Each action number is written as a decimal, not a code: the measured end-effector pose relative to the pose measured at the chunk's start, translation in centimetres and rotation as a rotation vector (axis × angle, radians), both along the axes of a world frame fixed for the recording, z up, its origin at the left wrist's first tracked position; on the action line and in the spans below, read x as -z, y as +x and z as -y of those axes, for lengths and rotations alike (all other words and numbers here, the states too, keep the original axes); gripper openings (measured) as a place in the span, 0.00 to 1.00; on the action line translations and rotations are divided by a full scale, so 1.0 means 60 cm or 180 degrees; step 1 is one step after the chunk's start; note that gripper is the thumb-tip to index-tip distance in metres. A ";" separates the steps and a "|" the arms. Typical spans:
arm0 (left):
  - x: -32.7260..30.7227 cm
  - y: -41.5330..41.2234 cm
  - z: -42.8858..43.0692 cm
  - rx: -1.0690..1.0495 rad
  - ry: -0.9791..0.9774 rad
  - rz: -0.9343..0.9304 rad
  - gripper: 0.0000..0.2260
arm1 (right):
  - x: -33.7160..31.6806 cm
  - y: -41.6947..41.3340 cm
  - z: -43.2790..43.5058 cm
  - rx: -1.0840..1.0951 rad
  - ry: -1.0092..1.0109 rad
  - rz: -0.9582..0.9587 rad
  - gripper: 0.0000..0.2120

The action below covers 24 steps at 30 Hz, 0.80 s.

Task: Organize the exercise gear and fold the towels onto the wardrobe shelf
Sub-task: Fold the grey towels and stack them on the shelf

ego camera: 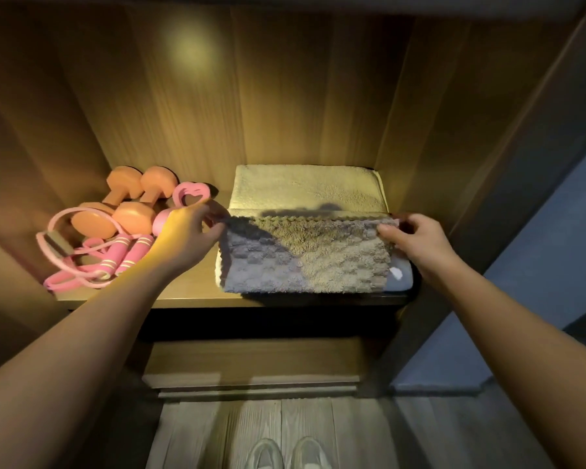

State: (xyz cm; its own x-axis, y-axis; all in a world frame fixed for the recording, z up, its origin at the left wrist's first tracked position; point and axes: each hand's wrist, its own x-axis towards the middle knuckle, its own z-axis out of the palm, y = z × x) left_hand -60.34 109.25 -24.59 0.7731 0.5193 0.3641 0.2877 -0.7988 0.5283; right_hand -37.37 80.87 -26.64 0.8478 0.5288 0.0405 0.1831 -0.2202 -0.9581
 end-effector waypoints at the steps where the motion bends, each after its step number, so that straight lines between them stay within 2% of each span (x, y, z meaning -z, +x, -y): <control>1: -0.011 -0.016 0.011 0.0044 -0.0026 0.0026 0.06 | -0.010 -0.011 0.014 -0.0079 0.0105 -0.0030 0.03; 7: -0.078 -0.098 0.092 0.0197 -0.0237 0.0005 0.06 | -0.073 -0.095 0.093 -0.0462 0.0410 -0.0183 0.07; 12: -0.114 -0.156 0.153 -0.0094 -0.0899 0.0402 0.11 | -0.107 -0.162 0.144 -0.0501 0.0381 0.0064 0.05; 14: -0.112 -0.173 0.169 -0.0319 -0.1408 0.0298 0.12 | -0.110 -0.185 0.159 -0.0422 0.0461 0.0042 0.09; 16: -0.105 -0.190 0.186 -0.0444 -0.2287 0.0428 0.07 | -0.112 -0.208 0.172 -0.0314 0.0496 -0.0015 0.13; 18: -0.102 -0.206 0.204 -0.0486 -0.3056 0.0726 0.05 | -0.113 -0.228 0.181 -0.0135 0.0509 0.0077 0.10; 19: -0.100 -0.212 0.213 -0.0506 -0.3251 0.0893 0.05 | -0.113 -0.238 0.183 -0.0050 0.0514 0.0162 0.08; 21: -0.097 -0.221 0.233 -0.0586 -0.3221 0.1190 0.07 | -0.113 -0.260 0.184 0.0056 0.0595 0.0384 0.07; 24: -0.093 -0.227 0.259 -0.0996 -0.2040 0.1428 0.08 | -0.116 -0.294 0.177 0.0254 0.0793 0.0844 0.08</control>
State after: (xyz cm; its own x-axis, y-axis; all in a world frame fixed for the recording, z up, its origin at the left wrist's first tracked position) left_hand -73.94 93.71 -19.04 0.4114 0.8965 0.1643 0.1004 -0.2238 0.9695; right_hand -55.03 70.24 -19.68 0.8287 0.4078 0.3832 0.4237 -0.0098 -0.9057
